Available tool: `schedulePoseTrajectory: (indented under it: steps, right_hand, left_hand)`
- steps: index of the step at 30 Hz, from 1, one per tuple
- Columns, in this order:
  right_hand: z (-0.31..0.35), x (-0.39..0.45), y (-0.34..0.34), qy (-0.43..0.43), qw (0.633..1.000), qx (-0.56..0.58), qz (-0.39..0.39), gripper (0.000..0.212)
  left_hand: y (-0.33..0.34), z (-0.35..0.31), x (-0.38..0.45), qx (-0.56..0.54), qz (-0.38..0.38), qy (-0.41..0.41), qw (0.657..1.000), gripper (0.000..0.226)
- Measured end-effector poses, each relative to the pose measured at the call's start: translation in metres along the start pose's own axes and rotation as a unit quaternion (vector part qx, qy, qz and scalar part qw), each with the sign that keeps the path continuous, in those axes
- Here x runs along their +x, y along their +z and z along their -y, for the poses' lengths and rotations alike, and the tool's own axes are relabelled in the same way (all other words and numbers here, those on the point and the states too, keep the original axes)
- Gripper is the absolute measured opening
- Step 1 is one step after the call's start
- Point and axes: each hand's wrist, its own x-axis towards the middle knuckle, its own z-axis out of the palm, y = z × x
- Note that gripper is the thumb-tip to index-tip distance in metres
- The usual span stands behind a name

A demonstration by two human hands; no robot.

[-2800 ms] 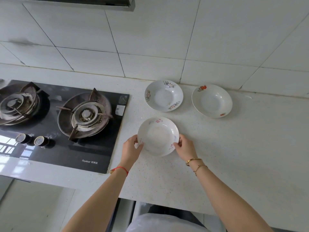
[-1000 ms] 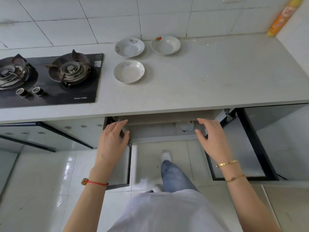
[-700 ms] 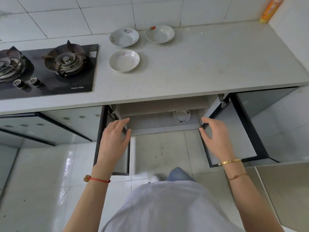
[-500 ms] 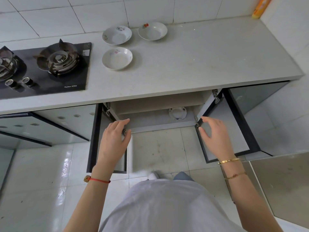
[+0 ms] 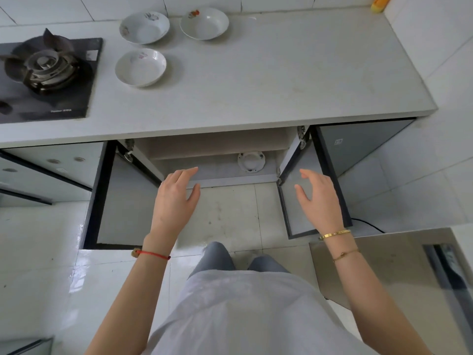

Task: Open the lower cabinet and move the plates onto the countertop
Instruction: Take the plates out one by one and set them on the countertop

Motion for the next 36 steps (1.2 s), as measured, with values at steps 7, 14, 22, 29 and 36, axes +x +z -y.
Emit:
schedulePoseTrajectory:
  steps: [7, 14, 22, 29, 36]
  right_hand:
    - [-0.044, 0.048, 0.030, 0.008, 0.999, 0.003, 0.032, 0.035]
    - [-0.092, 0.107, 0.102, 0.036, 0.998, 0.014, 0.054, 0.035]
    - [-0.178, 0.168, 0.230, 0.045, 0.997, 0.020, 0.052, 0.033]
    - [-0.264, 0.206, 0.370, 0.074, 0.994, 0.028, 0.072, 0.035]
    - [-0.339, 0.260, 0.505, 0.054, 0.994, 0.012, 0.094, 0.037]
  left_hand:
    - [0.058, -0.007, 0.031, 0.008, 0.024, -0.030, 0.999, 0.037]
    - [0.144, 0.018, 0.091, 0.015, 0.044, -0.029, 0.999, 0.037]
    - [0.284, 0.094, 0.150, 0.037, 0.085, -0.009, 0.996, 0.033]
    - [0.428, 0.179, 0.187, 0.016, 0.120, -0.031, 0.992, 0.036]
    - [0.560, 0.265, 0.231, 0.019, 0.100, -0.006, 0.995, 0.035]
